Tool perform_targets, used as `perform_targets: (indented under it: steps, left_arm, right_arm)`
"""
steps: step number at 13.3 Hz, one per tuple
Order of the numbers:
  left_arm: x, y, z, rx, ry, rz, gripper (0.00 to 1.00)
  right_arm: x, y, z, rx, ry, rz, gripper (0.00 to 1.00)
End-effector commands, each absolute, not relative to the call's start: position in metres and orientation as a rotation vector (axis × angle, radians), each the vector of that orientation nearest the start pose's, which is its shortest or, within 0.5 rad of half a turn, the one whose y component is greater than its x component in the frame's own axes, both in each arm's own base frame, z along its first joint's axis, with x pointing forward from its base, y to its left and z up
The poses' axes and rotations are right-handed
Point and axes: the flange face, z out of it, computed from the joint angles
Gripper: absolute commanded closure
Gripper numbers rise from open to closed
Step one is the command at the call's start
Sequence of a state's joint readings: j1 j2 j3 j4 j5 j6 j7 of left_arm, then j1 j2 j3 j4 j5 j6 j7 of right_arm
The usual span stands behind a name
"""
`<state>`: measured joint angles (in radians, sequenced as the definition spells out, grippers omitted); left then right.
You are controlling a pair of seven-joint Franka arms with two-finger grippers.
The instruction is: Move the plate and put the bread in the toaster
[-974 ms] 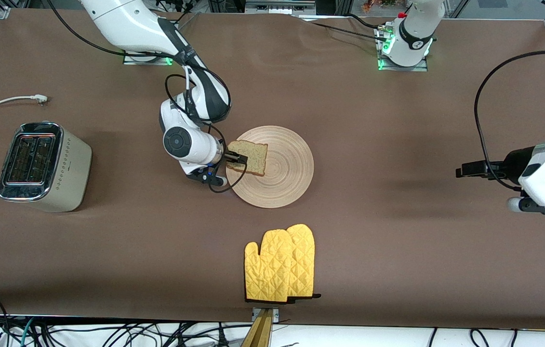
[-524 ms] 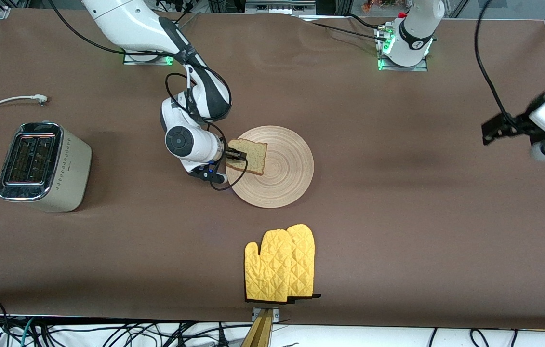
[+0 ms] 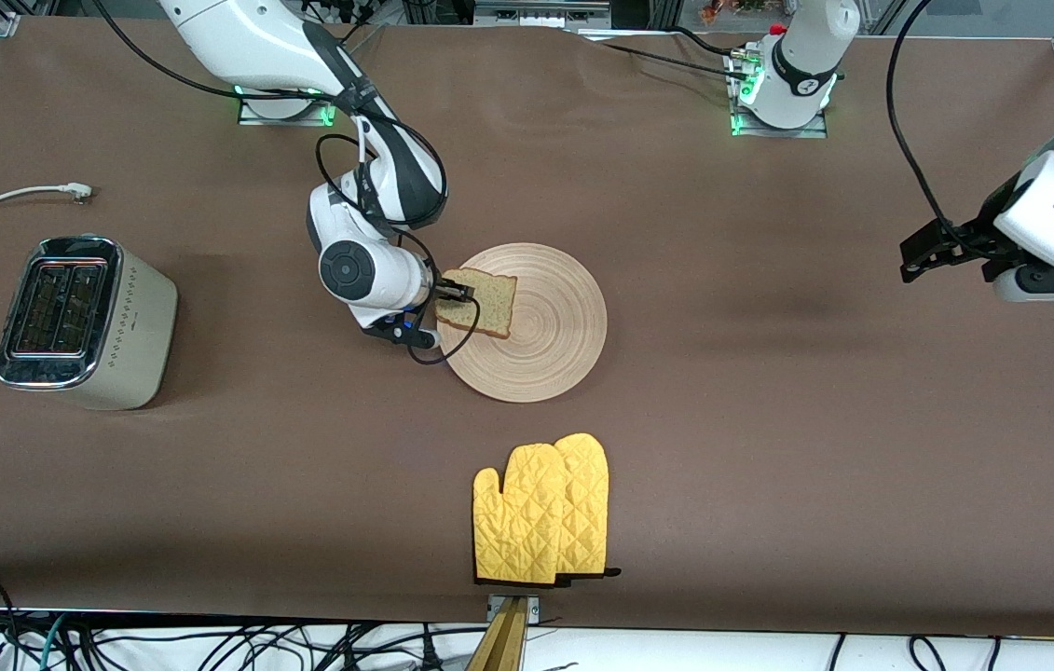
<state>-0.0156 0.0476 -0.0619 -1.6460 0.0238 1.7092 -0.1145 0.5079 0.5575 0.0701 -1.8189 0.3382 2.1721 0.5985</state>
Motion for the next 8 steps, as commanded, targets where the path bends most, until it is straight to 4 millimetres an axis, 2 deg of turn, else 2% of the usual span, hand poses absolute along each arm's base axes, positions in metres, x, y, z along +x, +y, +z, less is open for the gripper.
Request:
perform_targets:
  steps: [1,2,4,5,8]
  left_arm:
    - [0.5566,-0.0426,0.5828,-3.093,-0.013,-0.050,0.00]
    - [0.5560,-0.0433,0.5830,-3.093,-0.014,-0.043,0.00]
    - [0.5614,-0.0495,0.5843,-3.085,0.005,-0.018,0.00]
    - [0.5624,-0.0418,0.5877,-3.092,-0.018,-0.026,0.00]
    - [0.5622,-0.0423,0.5876,-3.098,-0.019,-0.023,0.00]
  right_arm:
    - [0.5144,0.3533,0.2200,-2.956,0.363,0.504,0.24]
    - [0.5139,0.3541,0.2200,-2.957,0.361,0.504,0.30]
    - [0.5127,0.3555,0.2191,-2.959,0.353,0.505,0.50]
    - [0.5125,0.3554,0.2181,-2.960,0.354,0.507,0.59]
    - [0.5134,0.3560,0.2193,-2.959,0.353,0.504,0.90]
